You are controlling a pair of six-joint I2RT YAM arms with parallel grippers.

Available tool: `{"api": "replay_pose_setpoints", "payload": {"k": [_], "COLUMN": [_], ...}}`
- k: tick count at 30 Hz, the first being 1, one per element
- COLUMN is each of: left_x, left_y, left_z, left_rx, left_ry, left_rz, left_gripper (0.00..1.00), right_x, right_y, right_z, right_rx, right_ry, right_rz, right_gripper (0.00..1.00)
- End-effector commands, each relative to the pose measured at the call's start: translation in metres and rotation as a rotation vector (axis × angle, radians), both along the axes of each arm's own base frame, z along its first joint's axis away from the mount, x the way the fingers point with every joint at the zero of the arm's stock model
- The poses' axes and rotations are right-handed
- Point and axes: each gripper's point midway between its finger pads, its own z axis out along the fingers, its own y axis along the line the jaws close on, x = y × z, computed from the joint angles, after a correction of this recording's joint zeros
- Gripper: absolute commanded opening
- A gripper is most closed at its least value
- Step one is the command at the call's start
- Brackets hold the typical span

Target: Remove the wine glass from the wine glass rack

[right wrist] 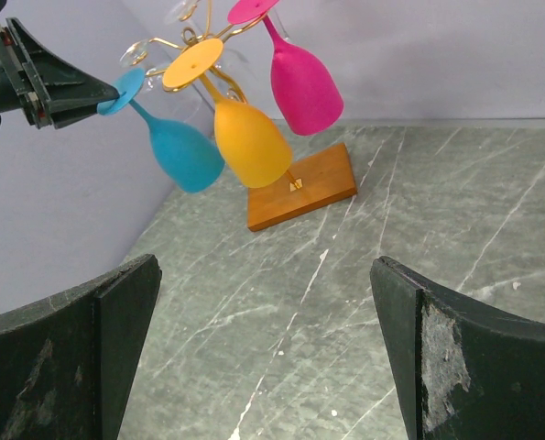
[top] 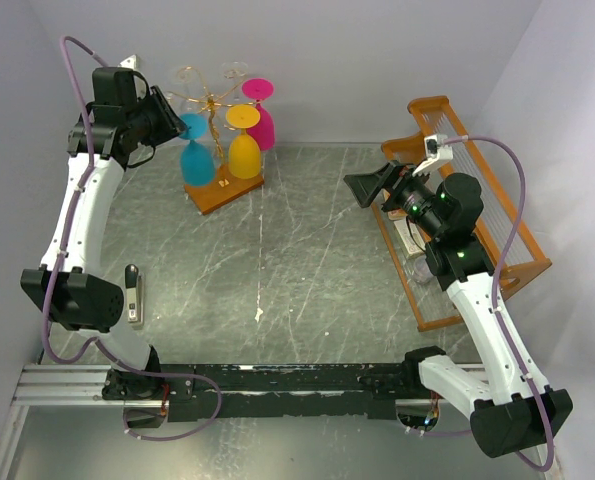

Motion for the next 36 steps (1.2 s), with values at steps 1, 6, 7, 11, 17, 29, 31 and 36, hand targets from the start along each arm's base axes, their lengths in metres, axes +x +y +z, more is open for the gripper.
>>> {"api": "replay_pose_setpoints", "payload": {"k": [1,6,7,11,17,29,31,36], "left_x": [-0.015,-0.017,-0.017,-0.019,-0.02,-0.019,-0.019,-0.019], "left_y": [0.009,0.01,0.011,0.01,0.007,0.004,0.005,0.006], "left_z": [-0.007,-0.001,0.0,0.003,0.008,0.022,0.027,0.039], "left_rx": [0.053,0.056,0.056,0.053,0.027,-0.108,-0.154,-0.278], "left_ry": [0.058,0.046,0.043,0.036,0.022,-0.011,-0.025,-0.054], "left_rz": [0.016,0.021,0.022,0.02,0.016,0.034,0.04,0.057], "left_gripper": [0.4,0.36,0.35,0.32,0.22,0.07,0.07,0.07], "right_x": [-0.002,-0.003,-0.003,-0.002,-0.004,-0.005,-0.005,-0.005], "right_y": [-0.003,-0.003,-0.002,-0.002,-0.002,-0.004,-0.004,-0.005], "right_z": [0.005,0.005,0.005,0.006,0.009,0.008,0.008,0.007], "right_rx": [0.006,0.013,0.014,0.016,0.016,0.013,0.012,0.011], "right_ry": [-0.013,-0.011,-0.01,-0.008,-0.014,-0.013,-0.013,-0.01], "right_rz": [-0.007,-0.005,-0.003,-0.002,-0.003,-0.009,-0.012,-0.016], "right_gripper": [1.0,1.0,1.0,1.0,1.0,1.0,1.0,1.0]}}
